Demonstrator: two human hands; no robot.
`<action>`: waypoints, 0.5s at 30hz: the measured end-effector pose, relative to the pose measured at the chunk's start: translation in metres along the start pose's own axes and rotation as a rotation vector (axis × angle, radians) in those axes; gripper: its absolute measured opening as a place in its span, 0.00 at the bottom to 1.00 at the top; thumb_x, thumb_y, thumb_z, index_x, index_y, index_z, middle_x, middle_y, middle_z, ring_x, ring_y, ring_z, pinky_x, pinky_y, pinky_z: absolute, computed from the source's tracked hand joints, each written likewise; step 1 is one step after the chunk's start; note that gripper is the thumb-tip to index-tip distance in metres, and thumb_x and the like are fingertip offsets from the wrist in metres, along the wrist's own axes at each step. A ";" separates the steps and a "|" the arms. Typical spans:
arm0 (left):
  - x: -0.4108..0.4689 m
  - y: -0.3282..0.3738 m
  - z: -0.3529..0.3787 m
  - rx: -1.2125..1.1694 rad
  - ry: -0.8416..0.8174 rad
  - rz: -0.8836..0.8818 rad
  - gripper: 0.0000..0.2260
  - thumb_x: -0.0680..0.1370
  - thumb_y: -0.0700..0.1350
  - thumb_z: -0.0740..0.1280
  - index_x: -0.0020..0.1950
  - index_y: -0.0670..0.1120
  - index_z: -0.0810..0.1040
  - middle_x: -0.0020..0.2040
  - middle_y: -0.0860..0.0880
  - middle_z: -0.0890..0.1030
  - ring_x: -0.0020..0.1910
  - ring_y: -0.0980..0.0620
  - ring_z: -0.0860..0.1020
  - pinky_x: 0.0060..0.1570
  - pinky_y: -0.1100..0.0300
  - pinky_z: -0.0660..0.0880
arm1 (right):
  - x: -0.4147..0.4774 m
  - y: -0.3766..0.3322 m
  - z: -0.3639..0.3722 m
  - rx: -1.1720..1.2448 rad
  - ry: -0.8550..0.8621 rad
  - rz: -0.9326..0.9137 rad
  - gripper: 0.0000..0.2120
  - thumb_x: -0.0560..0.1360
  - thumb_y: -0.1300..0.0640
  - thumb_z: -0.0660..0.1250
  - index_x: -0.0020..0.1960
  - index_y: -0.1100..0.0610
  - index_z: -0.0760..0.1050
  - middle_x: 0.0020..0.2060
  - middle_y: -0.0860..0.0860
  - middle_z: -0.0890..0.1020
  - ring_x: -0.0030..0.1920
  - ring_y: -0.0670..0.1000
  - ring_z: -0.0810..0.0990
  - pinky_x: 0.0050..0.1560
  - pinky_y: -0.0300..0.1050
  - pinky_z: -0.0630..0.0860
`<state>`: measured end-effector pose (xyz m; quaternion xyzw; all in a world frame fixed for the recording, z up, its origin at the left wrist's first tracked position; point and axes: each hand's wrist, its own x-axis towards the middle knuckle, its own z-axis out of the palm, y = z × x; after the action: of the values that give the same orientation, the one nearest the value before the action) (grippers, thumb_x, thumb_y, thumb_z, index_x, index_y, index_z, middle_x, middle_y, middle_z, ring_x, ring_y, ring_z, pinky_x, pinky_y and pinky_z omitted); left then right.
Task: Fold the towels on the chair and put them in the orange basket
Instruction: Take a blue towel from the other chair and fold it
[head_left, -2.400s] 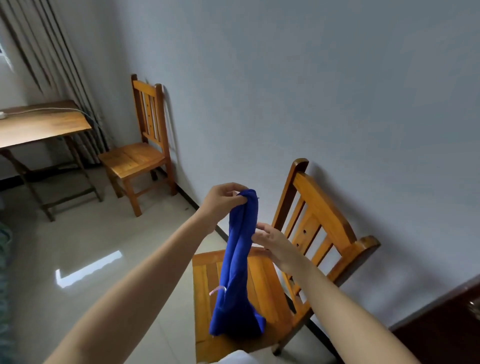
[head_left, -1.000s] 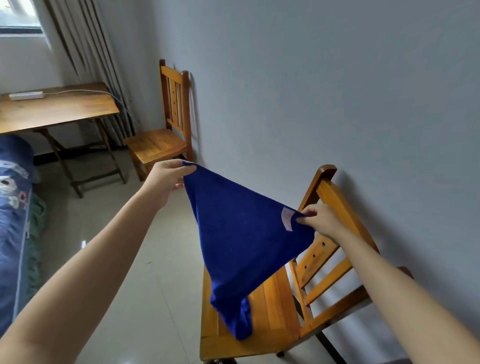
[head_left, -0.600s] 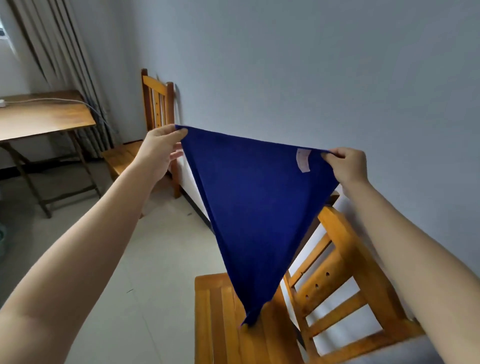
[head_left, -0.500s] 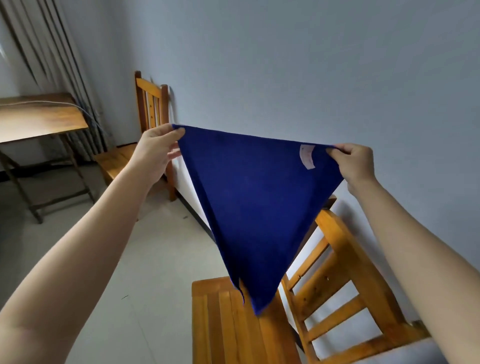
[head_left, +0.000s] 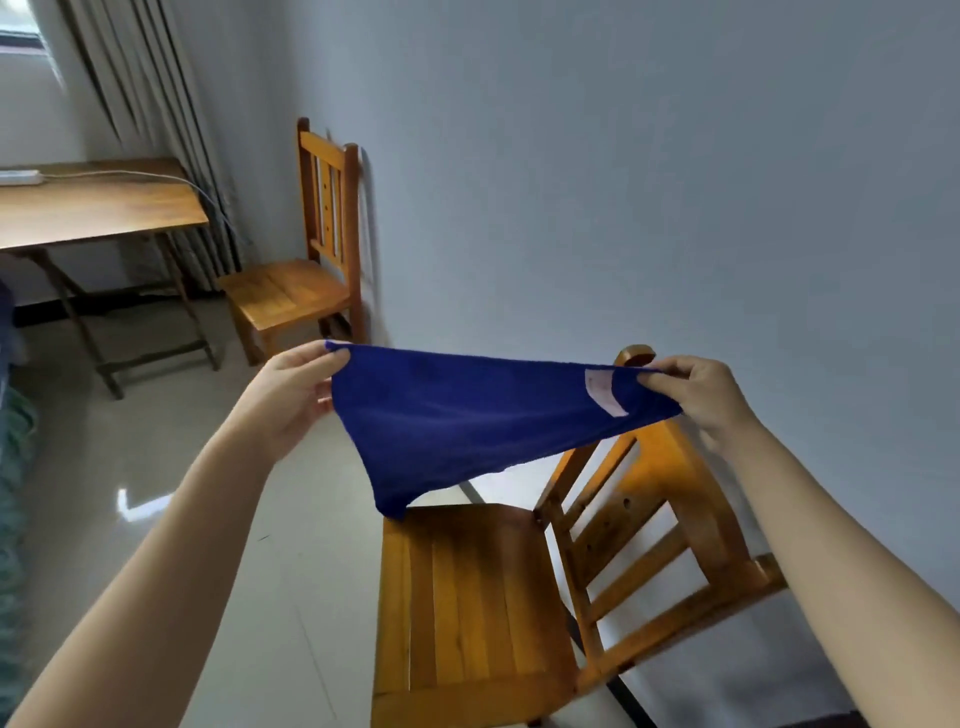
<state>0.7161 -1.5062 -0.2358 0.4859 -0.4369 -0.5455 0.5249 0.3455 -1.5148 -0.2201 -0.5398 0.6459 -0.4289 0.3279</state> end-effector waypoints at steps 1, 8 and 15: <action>-0.018 -0.016 -0.002 -0.003 -0.003 -0.033 0.07 0.79 0.40 0.60 0.47 0.46 0.78 0.39 0.51 0.84 0.42 0.51 0.80 0.42 0.59 0.77 | -0.013 0.011 -0.001 -0.025 -0.046 0.022 0.04 0.76 0.63 0.64 0.46 0.56 0.77 0.41 0.50 0.81 0.43 0.49 0.78 0.35 0.36 0.76; -0.145 -0.135 0.011 -0.101 0.112 -0.316 0.07 0.79 0.39 0.59 0.51 0.40 0.76 0.44 0.43 0.81 0.44 0.48 0.78 0.33 0.64 0.79 | -0.112 0.095 -0.011 -0.065 -0.243 0.225 0.06 0.75 0.65 0.64 0.44 0.55 0.77 0.43 0.52 0.81 0.46 0.52 0.79 0.38 0.39 0.74; -0.219 -0.227 0.016 -0.067 0.208 -0.566 0.07 0.79 0.39 0.60 0.52 0.38 0.77 0.39 0.45 0.82 0.37 0.50 0.79 0.32 0.63 0.77 | -0.199 0.187 -0.007 -0.093 -0.331 0.441 0.05 0.76 0.63 0.64 0.45 0.55 0.76 0.44 0.54 0.81 0.44 0.49 0.79 0.35 0.37 0.73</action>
<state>0.6621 -1.2731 -0.4413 0.6239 -0.2098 -0.6315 0.4097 0.3015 -1.3089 -0.3946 -0.4633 0.7045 -0.2230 0.4891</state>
